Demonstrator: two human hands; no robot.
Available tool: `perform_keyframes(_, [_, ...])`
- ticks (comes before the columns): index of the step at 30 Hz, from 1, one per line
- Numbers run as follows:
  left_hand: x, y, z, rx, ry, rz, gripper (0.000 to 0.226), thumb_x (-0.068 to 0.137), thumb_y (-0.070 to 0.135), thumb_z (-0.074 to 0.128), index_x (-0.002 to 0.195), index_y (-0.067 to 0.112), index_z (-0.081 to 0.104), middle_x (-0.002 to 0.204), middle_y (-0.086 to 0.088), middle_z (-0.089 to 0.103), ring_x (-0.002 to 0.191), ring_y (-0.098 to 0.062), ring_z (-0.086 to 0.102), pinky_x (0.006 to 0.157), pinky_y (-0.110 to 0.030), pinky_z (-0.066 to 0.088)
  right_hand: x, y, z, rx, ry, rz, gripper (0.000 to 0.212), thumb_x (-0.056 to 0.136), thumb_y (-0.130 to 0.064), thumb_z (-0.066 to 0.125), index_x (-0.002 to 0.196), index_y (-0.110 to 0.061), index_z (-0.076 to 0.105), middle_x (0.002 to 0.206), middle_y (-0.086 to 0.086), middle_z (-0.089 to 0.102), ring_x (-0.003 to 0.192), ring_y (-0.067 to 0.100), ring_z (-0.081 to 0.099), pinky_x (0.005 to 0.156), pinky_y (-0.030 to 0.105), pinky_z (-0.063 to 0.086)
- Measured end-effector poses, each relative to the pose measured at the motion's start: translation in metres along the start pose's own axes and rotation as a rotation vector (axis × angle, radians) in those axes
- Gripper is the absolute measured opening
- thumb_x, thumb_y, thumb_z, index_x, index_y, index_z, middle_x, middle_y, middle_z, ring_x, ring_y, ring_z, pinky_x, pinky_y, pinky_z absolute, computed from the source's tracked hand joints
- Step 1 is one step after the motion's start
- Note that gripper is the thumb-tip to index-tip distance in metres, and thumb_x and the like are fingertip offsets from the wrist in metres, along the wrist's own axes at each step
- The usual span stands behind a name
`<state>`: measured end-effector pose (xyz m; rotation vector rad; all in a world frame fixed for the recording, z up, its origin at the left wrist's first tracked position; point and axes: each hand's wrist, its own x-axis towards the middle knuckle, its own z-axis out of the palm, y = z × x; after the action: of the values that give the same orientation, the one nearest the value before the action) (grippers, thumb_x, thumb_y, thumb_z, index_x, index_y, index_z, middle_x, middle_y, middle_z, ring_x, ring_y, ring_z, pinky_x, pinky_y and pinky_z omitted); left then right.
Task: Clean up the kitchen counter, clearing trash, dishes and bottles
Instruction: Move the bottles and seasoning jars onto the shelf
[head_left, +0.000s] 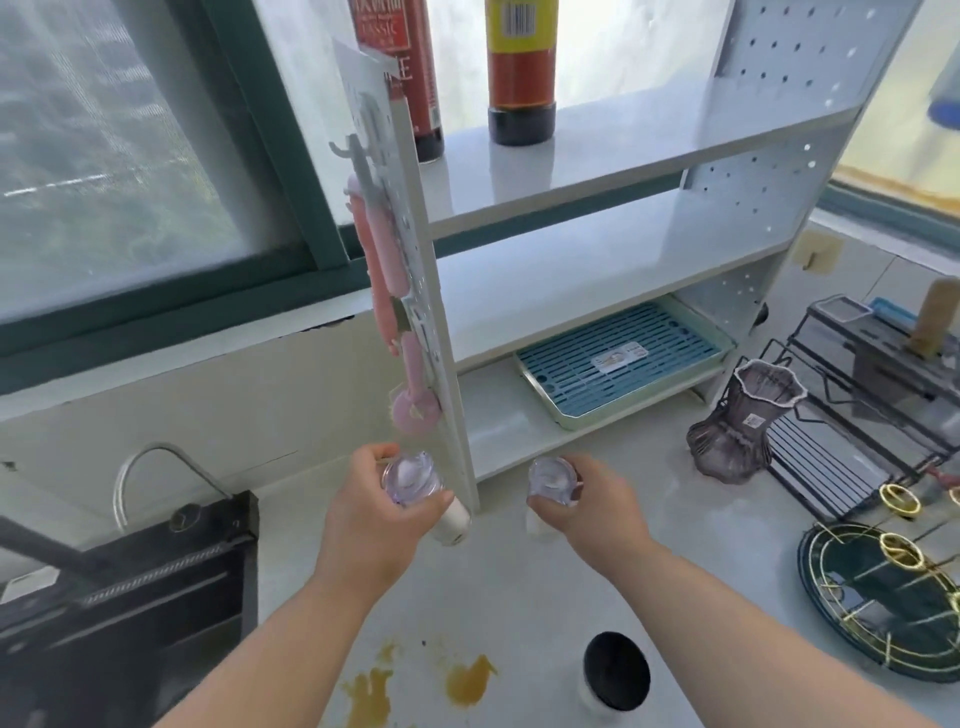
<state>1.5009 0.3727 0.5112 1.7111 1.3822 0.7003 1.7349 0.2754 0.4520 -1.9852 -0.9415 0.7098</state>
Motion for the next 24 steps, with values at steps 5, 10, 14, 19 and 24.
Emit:
perform_keyframes(5, [-0.01, 0.066, -0.037, -0.013, 0.026, 0.132, 0.052, 0.075, 0.031, 0.094, 0.106, 0.04, 0.052, 0.094, 0.011, 0.072, 0.08, -0.008, 0.068, 0.073, -0.036, 0.058, -0.019, -0.073, -0.057, 0.035, 0.04, -0.157, 0.042, 0.076, -0.037, 0.089, 0.113, -0.04, 0.067, 0.094, -0.019, 0.075, 0.084, -0.004, 0.069, 0.068, 0.01, 0.047])
perform_keyframes(10, [-0.023, 0.14, -0.078, -0.035, 0.079, 0.344, 0.05, 0.075, 0.027, 0.093, 0.108, 0.04, 0.059, 0.097, 0.023, 0.075, 0.08, -0.01, 0.072, 0.072, -0.035, 0.059, -0.035, -0.159, -0.127, 0.08, 0.041, -0.337, 0.041, 0.077, -0.033, 0.092, 0.111, -0.039, 0.07, 0.094, -0.028, 0.076, 0.084, -0.004, 0.073, 0.071, 0.012, 0.054])
perform_keyframes(14, [-0.026, 0.212, -0.106, -0.048, 0.124, 0.541, 0.051, 0.074, 0.03, 0.095, 0.111, 0.041, 0.063, 0.104, 0.024, 0.074, 0.088, -0.005, 0.075, 0.07, -0.023, 0.06, -0.03, -0.219, -0.179, 0.152, 0.05, -0.425, 0.04, 0.076, -0.029, 0.095, 0.11, -0.03, 0.074, 0.096, -0.014, 0.082, 0.086, 0.004, 0.078, 0.081, 0.027, 0.06])
perform_keyframes(19, [-0.012, 0.301, -0.131, -0.004, 0.199, 0.733, 0.053, 0.077, 0.038, 0.092, 0.119, 0.036, 0.058, 0.109, 0.019, 0.069, 0.089, -0.002, 0.072, 0.065, -0.007, 0.054, -0.009, -0.277, -0.22, 0.131, 0.099, -0.521, 0.028, 0.078, -0.033, 0.092, 0.099, -0.031, 0.073, 0.087, -0.009, 0.08, 0.07, 0.0, 0.071, 0.061, 0.02, 0.054])
perform_keyframes(24, [0.036, 0.357, -0.141, 0.195, 0.227, 0.735, 0.063, 0.08, 0.043, 0.091, 0.13, 0.023, 0.06, 0.12, 0.004, 0.065, 0.098, -0.018, 0.066, 0.067, -0.018, 0.047, 0.029, -0.314, -0.227, 0.06, 0.12, -0.527, 0.035, 0.077, -0.033, 0.093, 0.105, -0.021, 0.075, 0.097, 0.004, 0.079, 0.088, 0.022, 0.074, 0.069, 0.033, 0.057])
